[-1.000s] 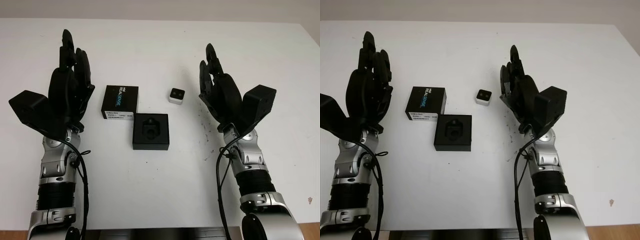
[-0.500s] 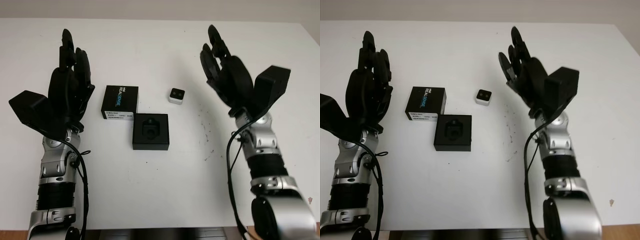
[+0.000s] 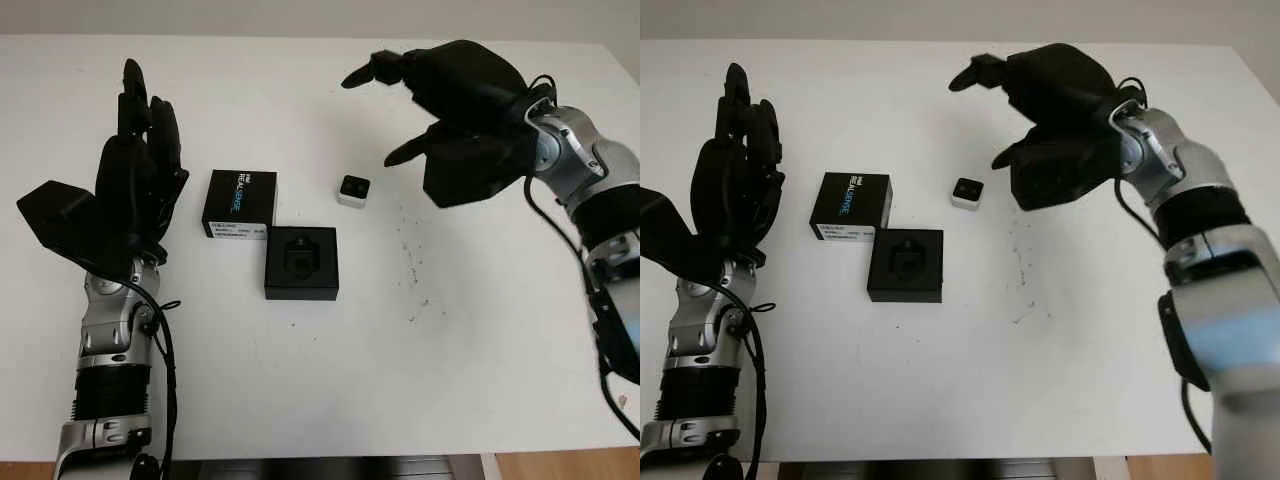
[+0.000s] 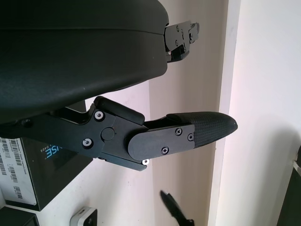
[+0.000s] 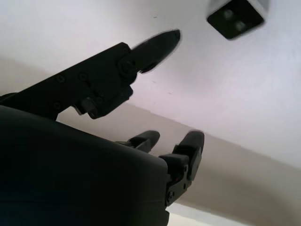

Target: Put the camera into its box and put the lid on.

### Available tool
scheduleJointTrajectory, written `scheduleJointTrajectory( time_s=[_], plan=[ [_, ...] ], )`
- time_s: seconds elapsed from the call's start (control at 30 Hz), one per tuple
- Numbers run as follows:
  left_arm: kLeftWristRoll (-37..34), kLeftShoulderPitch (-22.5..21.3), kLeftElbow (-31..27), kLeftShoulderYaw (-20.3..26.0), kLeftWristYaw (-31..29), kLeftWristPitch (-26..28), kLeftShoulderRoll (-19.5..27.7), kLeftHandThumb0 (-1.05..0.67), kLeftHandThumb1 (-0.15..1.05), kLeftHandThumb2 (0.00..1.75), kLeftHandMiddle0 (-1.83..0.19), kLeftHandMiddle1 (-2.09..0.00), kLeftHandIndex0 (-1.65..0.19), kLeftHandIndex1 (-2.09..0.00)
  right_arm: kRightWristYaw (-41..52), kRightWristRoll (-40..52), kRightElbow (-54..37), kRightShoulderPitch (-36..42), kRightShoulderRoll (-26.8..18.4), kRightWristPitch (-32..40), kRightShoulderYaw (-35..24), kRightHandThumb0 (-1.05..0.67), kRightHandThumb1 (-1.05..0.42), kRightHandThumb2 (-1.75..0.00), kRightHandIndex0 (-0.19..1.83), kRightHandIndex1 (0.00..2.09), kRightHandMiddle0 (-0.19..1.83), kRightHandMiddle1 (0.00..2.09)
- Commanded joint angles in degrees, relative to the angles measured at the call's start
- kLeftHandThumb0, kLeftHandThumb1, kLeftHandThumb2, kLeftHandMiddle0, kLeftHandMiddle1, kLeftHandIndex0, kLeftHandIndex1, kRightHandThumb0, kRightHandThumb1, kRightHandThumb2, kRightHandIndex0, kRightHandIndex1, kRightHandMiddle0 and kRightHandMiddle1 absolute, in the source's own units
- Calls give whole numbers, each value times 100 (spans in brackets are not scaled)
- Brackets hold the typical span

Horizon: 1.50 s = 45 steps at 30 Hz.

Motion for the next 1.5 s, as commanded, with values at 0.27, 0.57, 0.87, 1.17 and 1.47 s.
scheduleJointTrajectory(
  time_s=[0.27, 0.57, 0.87, 1.17, 1.47],
  plan=[
    [41, -24, -29, -5, 17, -50, 7, -71, 105, 60, 19, 0, 19, 0, -2116, -1574, 390, -583, -247, -314, 1327, -21, -88, -8, 53, 15, 52, 21],
    [126, -102, 67, -44, 81, -113, -23, -71, 105, 61, 19, 0, 19, 0, -2155, -1300, 867, -656, 44, -518, 1439, -33, -86, -4, 51, 12, 49, 18],
    [51, -103, 68, -4, 6, -99, 3, -70, 105, 60, 19, 0, 19, 0, -1619, -772, 1045, -541, 399, -539, 1388, -33, -84, -5, 47, 10, 46, 16],
    [-8, -91, 57, 18, -11, -86, -4, -71, 105, 59, 19, 0, 19, 0, -1713, -794, 1080, -510, 568, -545, 1516, -32, -82, -5, 50, 11, 47, 16],
    [20, -66, 46, 27, 22, -63, 23, -72, 105, 59, 19, 0, 19, 0, -1605, -835, 1157, -464, 592, -496, 1620, -32, -82, -5, 51, 10, 49, 15]
  ],
)
